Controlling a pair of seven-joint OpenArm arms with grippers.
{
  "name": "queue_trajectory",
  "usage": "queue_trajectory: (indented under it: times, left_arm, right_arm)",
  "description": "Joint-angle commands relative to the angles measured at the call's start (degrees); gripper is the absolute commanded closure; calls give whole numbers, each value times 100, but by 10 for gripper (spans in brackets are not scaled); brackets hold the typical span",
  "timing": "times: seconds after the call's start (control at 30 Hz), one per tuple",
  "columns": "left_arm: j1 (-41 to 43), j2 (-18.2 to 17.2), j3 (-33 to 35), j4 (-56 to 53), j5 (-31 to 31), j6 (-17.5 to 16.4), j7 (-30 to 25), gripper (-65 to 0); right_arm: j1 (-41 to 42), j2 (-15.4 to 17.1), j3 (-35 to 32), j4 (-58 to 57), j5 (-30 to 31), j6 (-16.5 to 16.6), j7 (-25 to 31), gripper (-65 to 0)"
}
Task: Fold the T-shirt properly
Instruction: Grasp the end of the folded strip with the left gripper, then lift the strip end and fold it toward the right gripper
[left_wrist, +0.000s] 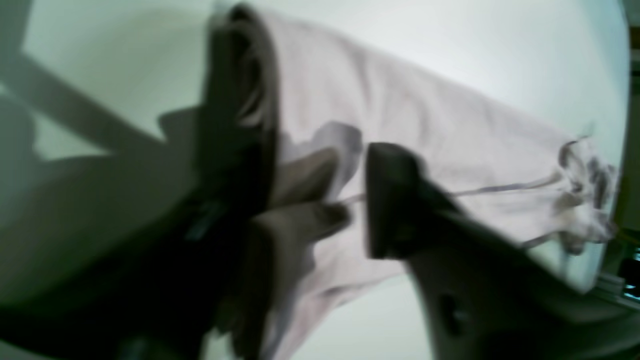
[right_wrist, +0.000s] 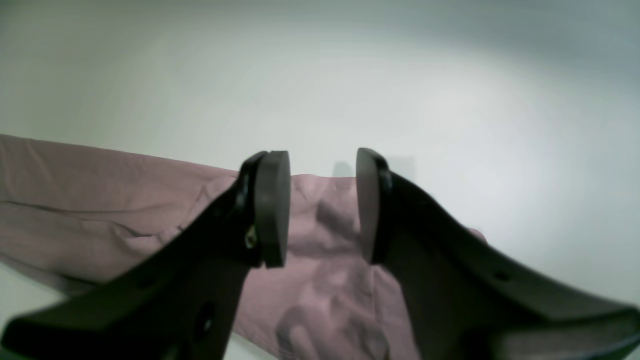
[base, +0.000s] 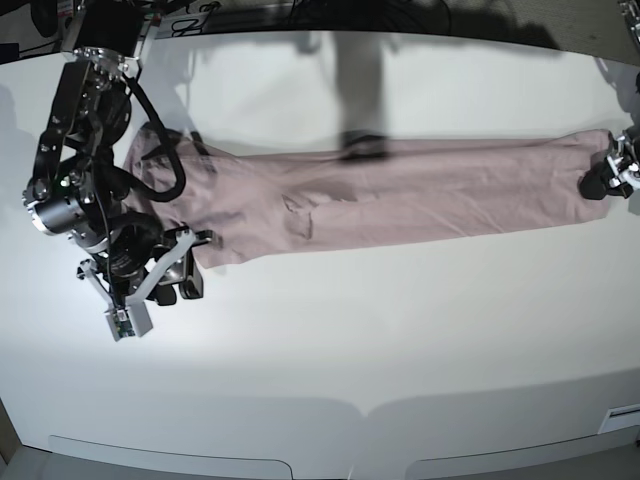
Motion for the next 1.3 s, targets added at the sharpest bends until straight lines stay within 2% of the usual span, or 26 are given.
queue_trajectory:
  times: [0.0,0.03,0.07,0.2,0.33,0.43,0.5,0.57,0.8,0.97,1.13,1.27]
  left_arm:
    - [-63,-179,-11,55,-103,-28,13,-136]
    - [-63,-197,-11,55,-101,-26,24,-50]
    - [-63,-214,-11,55,-103,-26,66,0]
    - [-63,-267,-11,55,-223,-28,98,0]
    - [-63,-267,-11,55,-931,-28,109,0]
    - [-120,-264,-11,55,-1449,-31,442,0]
    - [-188,-254,-11,55,-1611,-31,671,0]
    - [-229,-251,-11,55,-1661,-31,673,0]
    - [-343,-114,-11,264,-1502,-31,772,0]
    - [-479,337,-11,549,-1316,-28,826,0]
    - [-470,772,-11,1290,-817,-24,702,0]
    - [-415,942,-11,2326,-142,372,684,0]
  right_arm:
    - [109,46,13,111,46,24,111,-225]
    - [111,44,13,111,48,24,111,-225]
    - [111,44,13,111,46,24,111,-225]
    - [111,44,13,111,48,24,105,-225]
    - [111,44,13,111,48,24,94,-225]
    - [111,46,13,111,48,24,96,-225]
    - [109,44,13,111,48,24,96,-225]
    - [111,44,13,111,48,24,96,-225]
    - [111,44,13,111,48,24,72,-225]
    - [111,44,13,111,48,24,70,-225]
    - [111,44,13,111,44,26,70,-225]
    - [111,44,13,111,24,26,70,-225]
